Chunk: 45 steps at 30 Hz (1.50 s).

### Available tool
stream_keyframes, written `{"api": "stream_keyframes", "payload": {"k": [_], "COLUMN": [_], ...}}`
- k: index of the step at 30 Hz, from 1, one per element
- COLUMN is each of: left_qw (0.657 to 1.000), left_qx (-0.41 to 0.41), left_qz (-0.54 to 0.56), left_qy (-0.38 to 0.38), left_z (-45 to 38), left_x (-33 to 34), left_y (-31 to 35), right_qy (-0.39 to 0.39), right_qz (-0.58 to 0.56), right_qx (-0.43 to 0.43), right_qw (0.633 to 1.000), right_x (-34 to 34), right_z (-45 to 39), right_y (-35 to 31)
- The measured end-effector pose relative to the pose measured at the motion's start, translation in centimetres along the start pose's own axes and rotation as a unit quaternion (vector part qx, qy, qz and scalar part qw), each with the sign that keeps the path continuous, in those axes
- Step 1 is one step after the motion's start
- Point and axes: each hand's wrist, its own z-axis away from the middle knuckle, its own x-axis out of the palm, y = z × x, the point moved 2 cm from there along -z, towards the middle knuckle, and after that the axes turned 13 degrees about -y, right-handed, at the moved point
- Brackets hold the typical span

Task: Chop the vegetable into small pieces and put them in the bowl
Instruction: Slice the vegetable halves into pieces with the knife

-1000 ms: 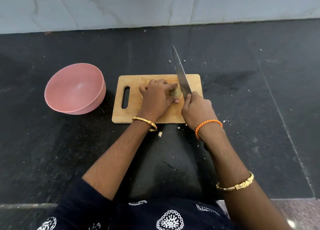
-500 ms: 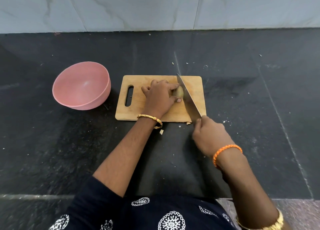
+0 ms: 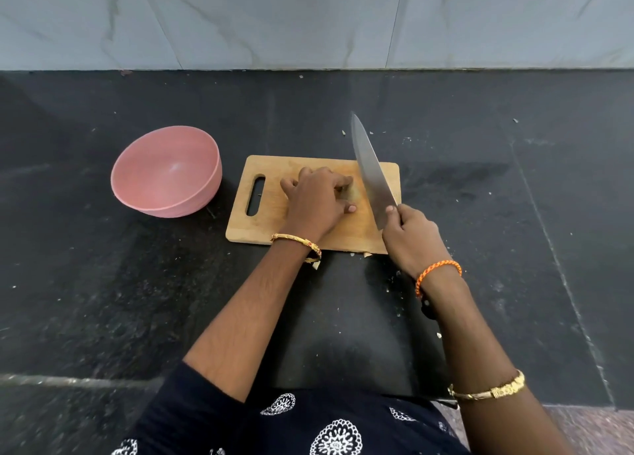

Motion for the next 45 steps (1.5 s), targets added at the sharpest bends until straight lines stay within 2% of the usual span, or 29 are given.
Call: {"api": "stream_keyframes", "payload": {"k": [20,25,31,38,45], "left_qw": [0.999,0.998,0.998,0.998,0.998], "left_qx": [0.000,0.010,0.024,0.038,0.046], "left_qz": [0.047,0.061,0.046,0.036,0.042], "left_qy": [0.021,0.021,0.021,0.027,0.024], "left_z": [0.0,0.0,-0.1,-0.1,-0.2], "left_x": [0.7,0.7,0.7,0.5,0.4], "left_y": [-0.8,-0.9,-0.9,-1.1,-1.3], "right_qy": [-0.002,0.005,0.035,-0.005,-0.013], "right_qz": [0.012,0.033,0.136,0.146,0.152], "right_qx": [-0.014,0.009,0.041,0.073,0.080], "right_qw": [1.000,0.999,0.989,0.987,0.985], "right_x": [0.5,1.1,2.1,2.7,3.2], "right_z": [0.6,0.8,1.4,2.2,5.3], "right_y": [-0.4,-1.3,-2.9,-2.5,-0.5]}}
